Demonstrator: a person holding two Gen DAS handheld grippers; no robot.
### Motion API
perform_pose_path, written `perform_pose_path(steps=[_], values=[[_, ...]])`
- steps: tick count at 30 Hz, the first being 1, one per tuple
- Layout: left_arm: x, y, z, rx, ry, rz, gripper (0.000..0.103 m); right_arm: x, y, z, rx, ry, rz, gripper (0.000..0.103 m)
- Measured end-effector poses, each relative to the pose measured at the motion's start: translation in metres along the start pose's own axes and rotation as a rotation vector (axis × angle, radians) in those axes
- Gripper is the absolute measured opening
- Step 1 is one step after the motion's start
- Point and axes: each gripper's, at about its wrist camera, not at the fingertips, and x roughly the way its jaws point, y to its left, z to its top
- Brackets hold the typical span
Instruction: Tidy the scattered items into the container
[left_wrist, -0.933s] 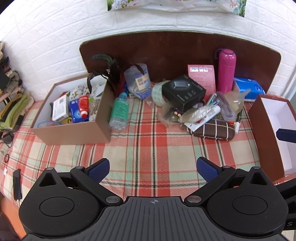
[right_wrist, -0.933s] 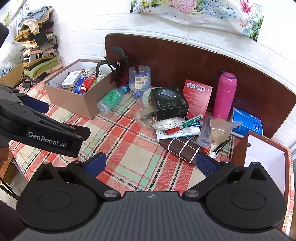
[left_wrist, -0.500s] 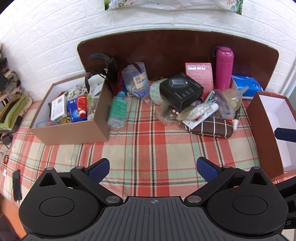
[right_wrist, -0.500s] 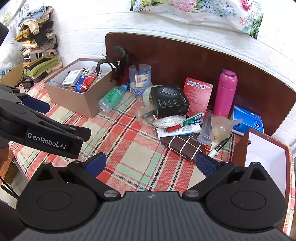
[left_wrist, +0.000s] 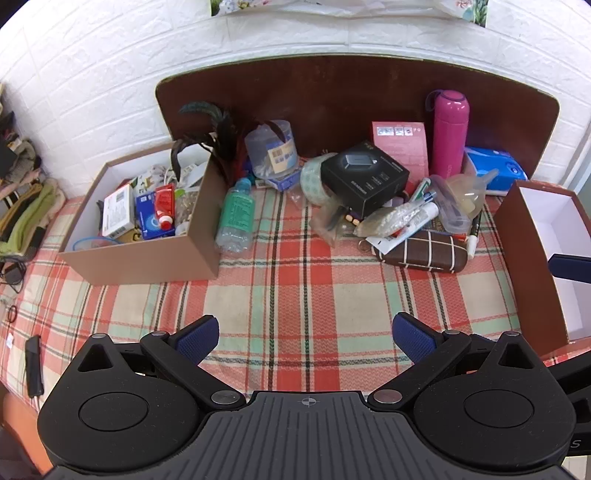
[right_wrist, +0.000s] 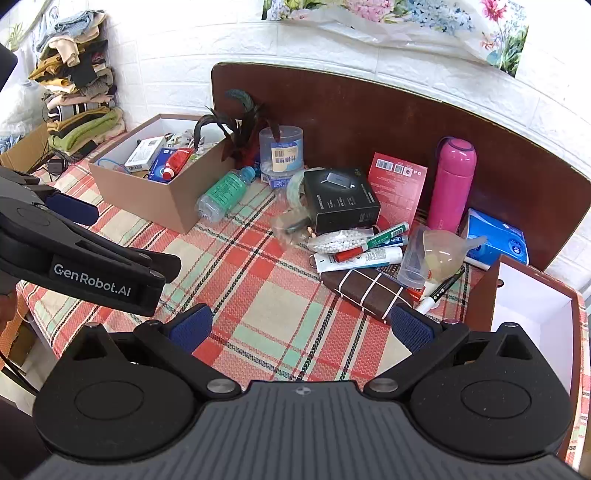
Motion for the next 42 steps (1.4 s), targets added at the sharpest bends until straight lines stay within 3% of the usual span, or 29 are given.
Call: perform_pose_path(steps=[28,42], values=[[0.032,-0.008,0.025,0.001,0.076,-0.004,0.103,0.031,-0.022,0.014,0.029,0.066,0.029,0.103],[0.114,-0.015,0.047,-0.015,0.200,-0.066,0.103,0.096,-0.060,0.014,0.072,0.160,0.025,0.102]])
